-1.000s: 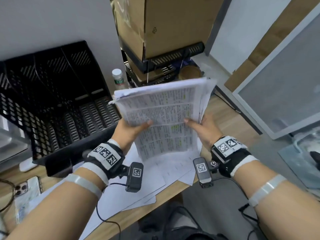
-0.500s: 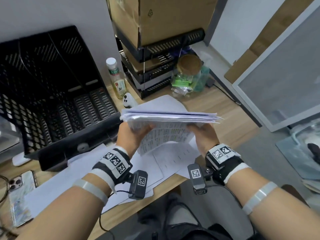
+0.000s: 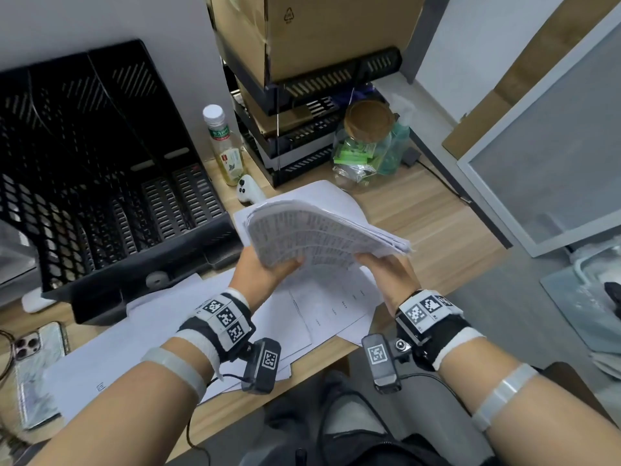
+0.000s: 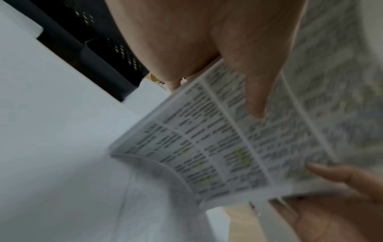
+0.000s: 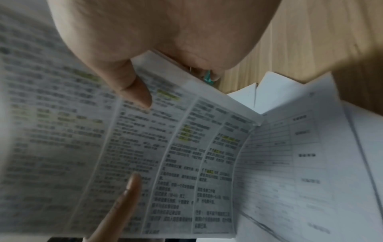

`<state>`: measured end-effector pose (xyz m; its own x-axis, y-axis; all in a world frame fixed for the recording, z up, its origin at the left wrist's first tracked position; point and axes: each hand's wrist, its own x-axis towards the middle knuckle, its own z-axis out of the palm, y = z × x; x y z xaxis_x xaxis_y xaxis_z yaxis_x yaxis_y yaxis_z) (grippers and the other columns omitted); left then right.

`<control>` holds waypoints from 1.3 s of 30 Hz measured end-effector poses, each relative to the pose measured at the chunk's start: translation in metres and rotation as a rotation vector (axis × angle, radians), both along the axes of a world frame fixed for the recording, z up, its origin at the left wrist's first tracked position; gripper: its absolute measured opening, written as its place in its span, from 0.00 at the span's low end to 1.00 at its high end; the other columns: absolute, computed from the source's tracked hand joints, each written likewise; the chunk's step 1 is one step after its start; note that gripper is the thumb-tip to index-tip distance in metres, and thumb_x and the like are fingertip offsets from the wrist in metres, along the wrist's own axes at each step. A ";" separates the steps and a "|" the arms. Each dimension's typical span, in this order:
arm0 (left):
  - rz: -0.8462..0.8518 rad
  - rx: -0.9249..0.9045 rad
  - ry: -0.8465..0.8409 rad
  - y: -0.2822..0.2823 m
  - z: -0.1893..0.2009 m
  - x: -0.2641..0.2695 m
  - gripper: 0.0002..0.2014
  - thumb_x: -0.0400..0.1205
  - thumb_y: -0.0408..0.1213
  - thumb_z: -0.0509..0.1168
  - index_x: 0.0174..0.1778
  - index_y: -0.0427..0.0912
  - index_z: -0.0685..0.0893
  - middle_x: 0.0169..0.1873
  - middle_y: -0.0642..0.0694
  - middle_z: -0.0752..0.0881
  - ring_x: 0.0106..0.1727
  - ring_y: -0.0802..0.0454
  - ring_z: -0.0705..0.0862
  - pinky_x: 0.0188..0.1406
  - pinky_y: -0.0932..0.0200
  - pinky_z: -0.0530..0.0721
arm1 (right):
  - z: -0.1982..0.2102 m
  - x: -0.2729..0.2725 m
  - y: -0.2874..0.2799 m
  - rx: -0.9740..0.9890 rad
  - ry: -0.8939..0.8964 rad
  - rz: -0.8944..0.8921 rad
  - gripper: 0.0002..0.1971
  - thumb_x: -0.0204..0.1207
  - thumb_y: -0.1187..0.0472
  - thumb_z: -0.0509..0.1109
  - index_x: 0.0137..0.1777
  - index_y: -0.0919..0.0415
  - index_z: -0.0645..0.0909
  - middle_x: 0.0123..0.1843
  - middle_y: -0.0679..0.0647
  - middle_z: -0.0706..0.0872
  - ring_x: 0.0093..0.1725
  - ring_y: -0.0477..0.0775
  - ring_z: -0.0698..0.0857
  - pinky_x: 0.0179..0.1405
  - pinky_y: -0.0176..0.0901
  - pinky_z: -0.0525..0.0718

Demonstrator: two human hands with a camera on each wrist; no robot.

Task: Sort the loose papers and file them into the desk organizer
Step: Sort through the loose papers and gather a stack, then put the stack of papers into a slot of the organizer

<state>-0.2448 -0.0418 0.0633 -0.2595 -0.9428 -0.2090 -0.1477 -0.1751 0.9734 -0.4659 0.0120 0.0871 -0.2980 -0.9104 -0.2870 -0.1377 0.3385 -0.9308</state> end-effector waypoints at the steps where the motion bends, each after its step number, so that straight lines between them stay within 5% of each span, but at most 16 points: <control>1: -0.013 0.014 -0.004 0.002 -0.003 -0.001 0.15 0.76 0.35 0.78 0.49 0.63 0.89 0.50 0.53 0.94 0.55 0.55 0.91 0.56 0.46 0.91 | -0.005 -0.002 -0.001 0.001 0.012 0.001 0.10 0.73 0.68 0.71 0.47 0.51 0.86 0.53 0.54 0.90 0.52 0.40 0.87 0.52 0.35 0.84; 3: 0.010 0.037 -0.010 0.003 -0.008 -0.002 0.16 0.79 0.35 0.76 0.47 0.68 0.88 0.49 0.53 0.93 0.56 0.53 0.90 0.56 0.47 0.90 | -0.007 -0.003 -0.004 0.028 0.036 -0.001 0.10 0.73 0.66 0.71 0.46 0.48 0.86 0.56 0.57 0.90 0.58 0.54 0.87 0.58 0.51 0.85; 5: 0.056 0.055 -0.029 -0.001 -0.009 -0.003 0.13 0.82 0.37 0.73 0.47 0.65 0.88 0.49 0.55 0.92 0.57 0.53 0.89 0.57 0.47 0.89 | -0.007 -0.005 -0.007 0.055 0.026 0.037 0.12 0.77 0.67 0.69 0.46 0.47 0.85 0.57 0.56 0.90 0.58 0.55 0.86 0.59 0.49 0.84; 9: 0.085 0.052 -0.075 -0.010 0.003 -0.001 0.06 0.83 0.38 0.71 0.53 0.53 0.89 0.51 0.53 0.92 0.56 0.54 0.90 0.61 0.44 0.88 | 0.002 -0.008 -0.019 0.050 0.035 0.146 0.10 0.80 0.65 0.69 0.48 0.47 0.84 0.54 0.50 0.90 0.50 0.40 0.87 0.53 0.34 0.86; 13: 0.113 0.063 -0.043 -0.017 0.023 0.019 0.13 0.82 0.40 0.72 0.61 0.42 0.91 0.56 0.46 0.94 0.59 0.48 0.92 0.63 0.39 0.88 | 0.006 -0.006 -0.044 0.067 0.033 0.187 0.07 0.75 0.55 0.76 0.52 0.49 0.88 0.54 0.48 0.93 0.57 0.51 0.90 0.64 0.57 0.85; 20: 0.117 0.180 0.149 -0.002 0.056 0.066 0.20 0.80 0.31 0.73 0.69 0.33 0.84 0.65 0.34 0.89 0.66 0.34 0.88 0.66 0.34 0.85 | 0.037 0.035 -0.100 -0.046 0.040 0.405 0.14 0.79 0.60 0.72 0.63 0.61 0.85 0.62 0.59 0.90 0.61 0.57 0.88 0.68 0.62 0.83; 26: 0.399 0.032 -0.150 0.025 0.087 0.108 0.06 0.84 0.34 0.68 0.53 0.45 0.90 0.51 0.45 0.94 0.53 0.49 0.93 0.61 0.43 0.90 | 0.068 0.103 -0.136 -0.133 0.127 0.520 0.23 0.69 0.54 0.78 0.63 0.56 0.77 0.58 0.57 0.89 0.54 0.55 0.88 0.63 0.61 0.85; 29: 0.530 -0.107 -0.457 0.032 0.098 0.127 0.15 0.84 0.47 0.65 0.43 0.40 0.89 0.41 0.40 0.93 0.47 0.40 0.92 0.49 0.45 0.90 | 0.099 0.144 -0.136 -0.211 0.288 0.540 0.38 0.61 0.41 0.81 0.66 0.54 0.68 0.60 0.57 0.82 0.54 0.54 0.84 0.59 0.58 0.85; 32: 0.544 -0.287 -0.756 0.035 0.105 0.137 0.10 0.82 0.39 0.63 0.50 0.40 0.89 0.42 0.36 0.92 0.47 0.37 0.90 0.43 0.54 0.82 | 0.134 0.195 -0.112 -0.127 0.180 0.932 0.55 0.52 0.25 0.78 0.77 0.51 0.65 0.69 0.50 0.81 0.65 0.51 0.83 0.62 0.55 0.86; 33: 0.533 -0.336 -0.810 0.036 0.109 0.139 0.12 0.81 0.34 0.64 0.57 0.43 0.89 0.46 0.37 0.93 0.49 0.37 0.90 0.43 0.57 0.78 | 0.143 0.214 -0.104 -0.063 0.169 1.003 0.57 0.48 0.21 0.77 0.75 0.54 0.72 0.68 0.50 0.83 0.65 0.51 0.84 0.61 0.55 0.87; 35: 0.511 -0.397 -0.881 0.036 0.118 0.139 0.24 0.79 0.29 0.63 0.70 0.51 0.84 0.51 0.39 0.93 0.51 0.38 0.90 0.44 0.61 0.76 | 0.153 0.241 -0.105 0.032 0.121 0.962 0.43 0.53 0.22 0.76 0.56 0.59 0.87 0.57 0.55 0.91 0.57 0.56 0.90 0.55 0.55 0.90; 36: 0.511 -0.419 -0.906 0.035 0.121 0.142 0.29 0.78 0.28 0.63 0.76 0.53 0.80 0.51 0.39 0.93 0.50 0.37 0.90 0.45 0.59 0.78 | 0.158 0.252 -0.107 0.036 0.076 0.890 0.32 0.61 0.30 0.77 0.48 0.61 0.87 0.52 0.59 0.92 0.52 0.60 0.91 0.52 0.58 0.91; 39: 0.491 -0.454 -0.823 0.030 0.128 0.167 0.39 0.74 0.27 0.61 0.82 0.60 0.69 0.54 0.43 0.92 0.51 0.38 0.89 0.51 0.54 0.84 | 0.174 0.280 -0.118 -0.028 0.092 0.727 0.15 0.66 0.57 0.71 0.49 0.66 0.83 0.51 0.67 0.90 0.51 0.68 0.90 0.50 0.65 0.91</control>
<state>-0.0782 -0.0120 0.1909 0.2320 -0.9399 0.2506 -0.8027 -0.0395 0.5950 -0.1858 -0.1063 0.2610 0.3629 -0.8938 -0.2635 -0.3963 0.1079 -0.9118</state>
